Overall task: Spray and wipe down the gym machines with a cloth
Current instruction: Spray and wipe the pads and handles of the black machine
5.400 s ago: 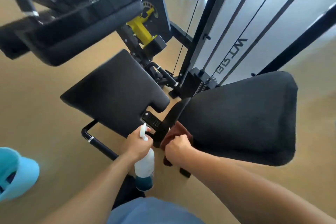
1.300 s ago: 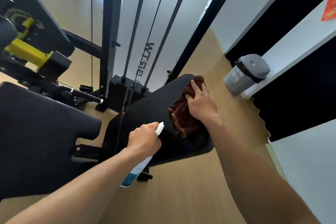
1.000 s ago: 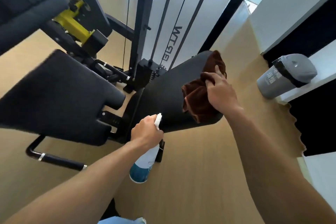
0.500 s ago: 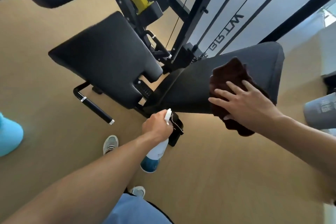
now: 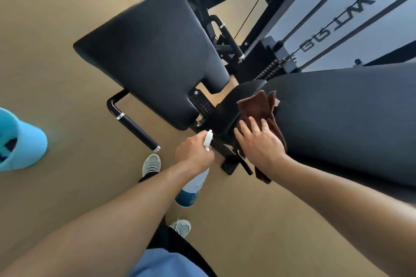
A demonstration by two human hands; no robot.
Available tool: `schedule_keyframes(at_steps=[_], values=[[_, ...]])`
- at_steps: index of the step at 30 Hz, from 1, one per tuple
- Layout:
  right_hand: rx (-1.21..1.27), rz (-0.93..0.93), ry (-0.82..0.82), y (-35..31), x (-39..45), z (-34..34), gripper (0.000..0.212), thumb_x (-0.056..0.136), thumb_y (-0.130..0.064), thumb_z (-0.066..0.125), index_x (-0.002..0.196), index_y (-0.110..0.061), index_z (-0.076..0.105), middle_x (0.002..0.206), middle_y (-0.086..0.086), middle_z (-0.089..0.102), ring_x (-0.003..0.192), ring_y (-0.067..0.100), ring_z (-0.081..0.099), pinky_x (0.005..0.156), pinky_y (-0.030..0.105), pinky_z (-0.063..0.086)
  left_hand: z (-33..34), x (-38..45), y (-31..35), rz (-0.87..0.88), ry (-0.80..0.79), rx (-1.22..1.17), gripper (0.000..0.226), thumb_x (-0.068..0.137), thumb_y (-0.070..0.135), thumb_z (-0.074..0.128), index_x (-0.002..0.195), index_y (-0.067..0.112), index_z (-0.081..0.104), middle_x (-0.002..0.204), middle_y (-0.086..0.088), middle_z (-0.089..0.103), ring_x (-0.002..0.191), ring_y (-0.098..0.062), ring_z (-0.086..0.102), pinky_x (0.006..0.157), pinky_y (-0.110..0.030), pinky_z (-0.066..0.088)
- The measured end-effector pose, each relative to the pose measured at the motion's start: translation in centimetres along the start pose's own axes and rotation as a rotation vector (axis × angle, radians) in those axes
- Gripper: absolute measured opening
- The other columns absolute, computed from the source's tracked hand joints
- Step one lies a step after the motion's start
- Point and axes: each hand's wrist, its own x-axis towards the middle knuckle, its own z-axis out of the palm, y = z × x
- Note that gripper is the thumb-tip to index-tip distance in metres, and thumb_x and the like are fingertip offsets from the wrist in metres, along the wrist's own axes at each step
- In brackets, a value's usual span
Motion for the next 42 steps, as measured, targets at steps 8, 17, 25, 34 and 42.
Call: schedule_keyframes(at_steps=[8, 17, 25, 34, 42], values=[[0.157, -0.089, -0.095, -5.3, 10.6, 1.8, 0.059, 0.112, -0.028, 0.030, 0.166, -0.010, 0.013, 0.169, 0.020, 0.022, 0.158, 0.043, 0.013, 0.126, 0.060, 0.016, -3.5, 6.0, -2.3, -0.087, -0.065, 0.103, 0.018, 0.094, 0.028, 0.057, 0.113, 0.030, 0.057, 0.099, 0.003, 0.070, 0.090, -0.027, 0.066, 0.081, -0.045, 0.058], [0.302, -0.219, -0.256, -7.8, 20.5, 3.3, 0.065, 0.104, -0.042, 0.054, 0.163, -0.039, 0.026, 0.173, 0.000, 0.017, 0.160, 0.038, 0.000, 0.126, 0.064, 0.000, -5.8, 13.5, -3.5, -0.028, -0.148, 0.239, 0.035, 0.097, 0.030, 0.057, 0.131, 0.032, 0.051, 0.108, 0.005, 0.070, 0.092, -0.020, 0.066, 0.079, -0.038, 0.056], [0.455, -0.226, -0.292, -7.6, 18.3, 1.7, 0.047, 0.108, -0.035, 0.048, 0.153, -0.025, 0.049, 0.166, 0.002, 0.037, 0.158, 0.033, 0.020, 0.127, 0.052, 0.013, -9.0, 15.6, 0.8, 0.029, -0.160, 0.334, 0.028, 0.095, 0.026, 0.058, 0.121, 0.032, 0.053, 0.100, 0.007, 0.071, 0.084, -0.018, 0.066, 0.073, -0.034, 0.053], [0.595, 0.185, -0.179, 12.3, 19.4, 0.2, 0.043, 0.109, -0.037, 0.043, 0.147, -0.024, 0.058, 0.155, 0.004, 0.050, 0.151, 0.035, 0.030, 0.121, 0.054, 0.027, -9.4, 17.8, 12.1, 0.175, -0.126, 0.262, 0.026, 0.093, 0.025, 0.055, 0.118, 0.031, 0.054, 0.101, 0.008, 0.069, 0.086, -0.021, 0.064, 0.077, -0.039, 0.053], [0.584, 0.293, -0.044, 25.5, 20.4, 0.2, 0.037, 0.102, -0.024, 0.054, 0.138, -0.015, 0.061, 0.141, 0.011, 0.060, 0.137, 0.032, 0.048, 0.120, 0.049, 0.033, -6.7, 17.2, 17.3, 0.166, -0.060, 0.228, 0.033, 0.093, 0.025, 0.057, 0.123, 0.038, 0.056, 0.098, 0.018, 0.067, 0.088, -0.016, 0.063, 0.080, -0.040, 0.054]])
